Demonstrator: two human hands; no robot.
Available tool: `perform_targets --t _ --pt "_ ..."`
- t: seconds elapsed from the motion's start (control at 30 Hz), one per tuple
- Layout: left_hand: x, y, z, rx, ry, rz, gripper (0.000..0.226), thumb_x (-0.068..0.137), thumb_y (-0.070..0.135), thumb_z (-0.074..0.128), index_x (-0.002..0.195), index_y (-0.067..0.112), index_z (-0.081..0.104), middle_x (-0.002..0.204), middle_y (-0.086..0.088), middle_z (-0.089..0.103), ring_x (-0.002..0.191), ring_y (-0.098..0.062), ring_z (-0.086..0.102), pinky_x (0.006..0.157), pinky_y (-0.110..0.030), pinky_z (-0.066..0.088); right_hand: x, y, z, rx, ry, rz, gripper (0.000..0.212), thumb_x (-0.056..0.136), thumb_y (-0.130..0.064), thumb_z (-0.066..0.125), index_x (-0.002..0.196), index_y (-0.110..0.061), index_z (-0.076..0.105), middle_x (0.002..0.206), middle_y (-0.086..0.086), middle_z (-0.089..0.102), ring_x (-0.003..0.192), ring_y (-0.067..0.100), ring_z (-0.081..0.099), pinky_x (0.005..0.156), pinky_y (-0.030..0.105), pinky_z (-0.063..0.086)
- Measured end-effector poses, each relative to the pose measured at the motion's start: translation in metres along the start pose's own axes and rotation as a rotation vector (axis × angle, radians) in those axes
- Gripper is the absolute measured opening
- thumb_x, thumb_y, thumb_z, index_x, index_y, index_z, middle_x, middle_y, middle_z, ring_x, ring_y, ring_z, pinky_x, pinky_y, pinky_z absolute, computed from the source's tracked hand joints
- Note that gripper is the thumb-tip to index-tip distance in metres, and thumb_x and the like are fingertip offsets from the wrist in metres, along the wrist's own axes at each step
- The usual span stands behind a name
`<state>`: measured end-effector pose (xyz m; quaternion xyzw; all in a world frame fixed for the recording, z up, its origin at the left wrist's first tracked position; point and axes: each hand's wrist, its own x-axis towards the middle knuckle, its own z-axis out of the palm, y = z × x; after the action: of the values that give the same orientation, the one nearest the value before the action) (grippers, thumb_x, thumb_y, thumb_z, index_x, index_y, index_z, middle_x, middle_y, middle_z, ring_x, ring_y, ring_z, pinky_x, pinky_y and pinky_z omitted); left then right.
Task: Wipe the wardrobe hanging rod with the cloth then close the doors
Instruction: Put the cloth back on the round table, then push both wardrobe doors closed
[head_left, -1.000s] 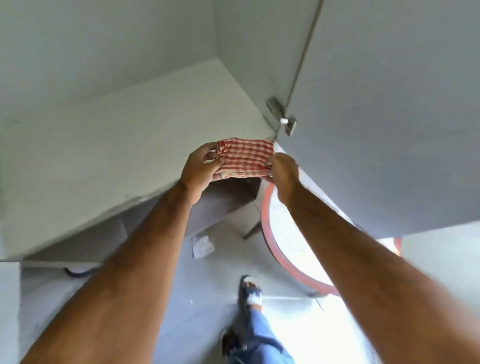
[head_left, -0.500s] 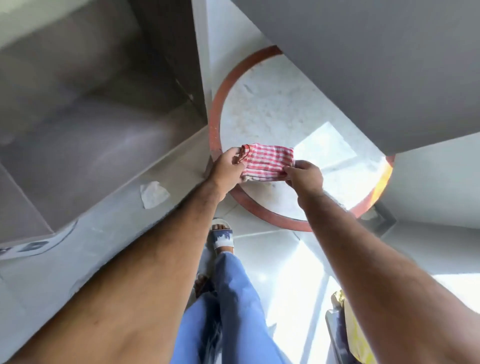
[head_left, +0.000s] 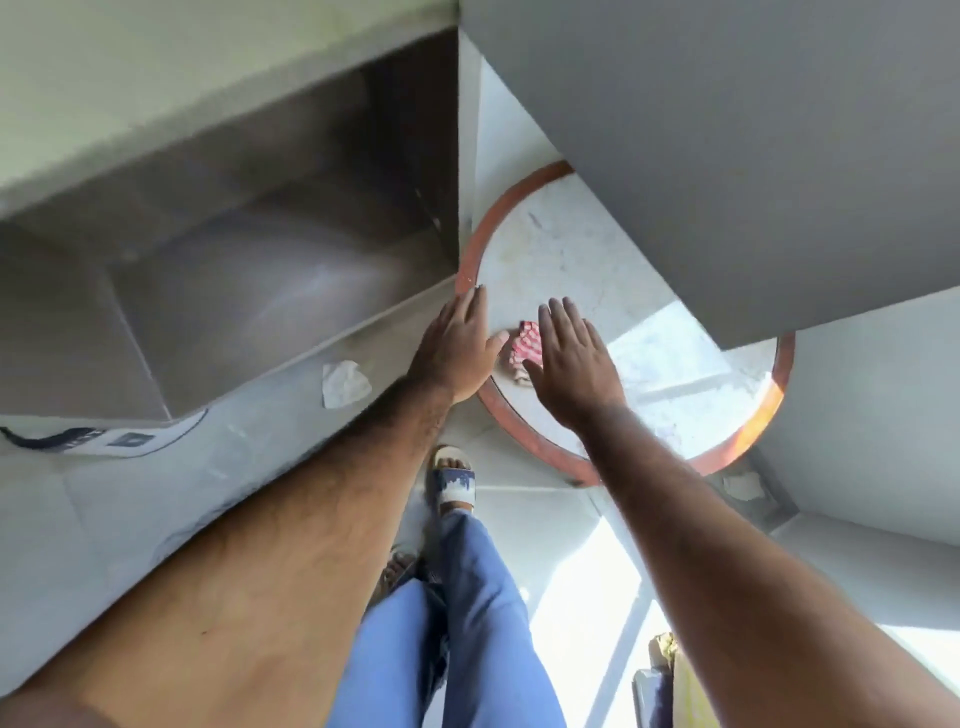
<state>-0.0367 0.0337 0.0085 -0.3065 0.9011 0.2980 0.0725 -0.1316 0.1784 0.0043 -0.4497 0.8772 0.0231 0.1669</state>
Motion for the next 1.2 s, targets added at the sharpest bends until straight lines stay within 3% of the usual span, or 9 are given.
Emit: perform_targets --t 0.13,0.33,0.43,0.7,0.87,1.03,1.1,1.2 --pt "-0.042 0.006 -0.089 0.189 0.119 0.078 0.071 0.109 0.048 0.038 0.164 0.007 0.018 0.172 -0.011 0.020 0.160 -0.029 0.018 0.129 -0.045 0.023 -0.004 -0.037 -0.090 -0.025 0.169 -0.088 0.074 0.109 -0.037 0.050 0.165 -0.001 0.017 0.175 0.017 0.016 0.165 0.033 0.013 0.135 0.047 0.018" --pt "-0.108 0.037 -0.215 0.353 0.351 0.124 0.076 0.108 0.054 0.032 0.164 0.005 0.015 0.174 -0.011 0.013 0.162 -0.027 0.011 0.131 -0.048 0.016 -0.047 -0.081 -0.227 -0.223 0.496 -0.283 0.071 0.110 -0.035 0.043 0.165 -0.001 0.015 0.176 0.018 0.015 0.165 0.032 0.013 0.134 0.050 0.020" --pt "-0.141 0.065 -0.278 0.408 0.483 0.130 0.077 0.106 0.057 0.025 0.163 0.005 0.018 0.174 -0.010 0.014 0.162 -0.026 0.012 0.131 -0.050 0.014 -0.071 -0.101 -0.295 -0.307 0.638 -0.311 0.074 0.111 -0.041 0.039 0.166 -0.001 0.010 0.176 0.017 0.010 0.165 0.031 0.009 0.135 0.049 0.016" --pt "-0.215 0.158 -0.438 0.521 0.859 0.285 0.078 0.106 0.057 0.024 0.163 0.003 0.021 0.172 -0.013 0.021 0.160 -0.029 0.018 0.130 -0.055 0.017 -0.151 -0.126 -0.482 -0.286 1.095 -0.325 0.074 0.109 -0.040 0.046 0.165 0.000 0.016 0.175 0.018 0.016 0.164 0.032 0.015 0.133 0.052 0.022" --pt "-0.253 0.237 -0.512 0.608 1.062 0.418 0.077 0.107 0.054 0.027 0.162 0.001 0.021 0.172 -0.015 0.020 0.160 -0.031 0.019 0.129 -0.055 0.018 -0.215 -0.097 -0.553 -0.158 1.376 -0.240 0.078 0.107 -0.043 0.050 0.165 -0.001 0.019 0.175 0.017 0.017 0.164 0.031 0.015 0.134 0.052 0.020" --pt "-0.288 0.347 -0.561 0.759 1.261 0.702 0.073 0.109 0.051 0.035 0.160 -0.001 0.028 0.170 -0.017 0.026 0.158 -0.032 0.025 0.128 -0.052 0.022 -0.259 -0.046 -0.602 0.076 1.658 -0.145 0.082 0.108 -0.052 0.045 0.166 -0.004 0.012 0.176 0.018 0.014 0.165 0.031 0.012 0.136 0.046 0.011" --pt "-0.300 0.397 -0.573 0.872 1.306 0.832 0.072 0.109 0.050 0.037 0.160 0.000 0.030 0.169 -0.017 0.028 0.158 -0.033 0.026 0.128 -0.051 0.023 -0.266 -0.027 -0.609 0.361 1.657 -0.093 0.086 0.107 -0.057 0.042 0.166 -0.005 0.008 0.176 0.017 0.010 0.165 0.030 0.009 0.137 0.047 0.011" --pt "-0.308 0.465 -0.579 1.171 1.285 1.012 0.067 0.111 0.050 0.033 0.160 0.003 0.033 0.169 -0.014 0.029 0.158 -0.032 0.026 0.128 -0.052 0.023 -0.265 -0.004 -0.605 0.781 1.418 -0.140 0.095 0.104 -0.067 0.041 0.168 -0.010 -0.001 0.178 0.010 0.001 0.166 0.023 0.002 0.136 0.049 0.013"
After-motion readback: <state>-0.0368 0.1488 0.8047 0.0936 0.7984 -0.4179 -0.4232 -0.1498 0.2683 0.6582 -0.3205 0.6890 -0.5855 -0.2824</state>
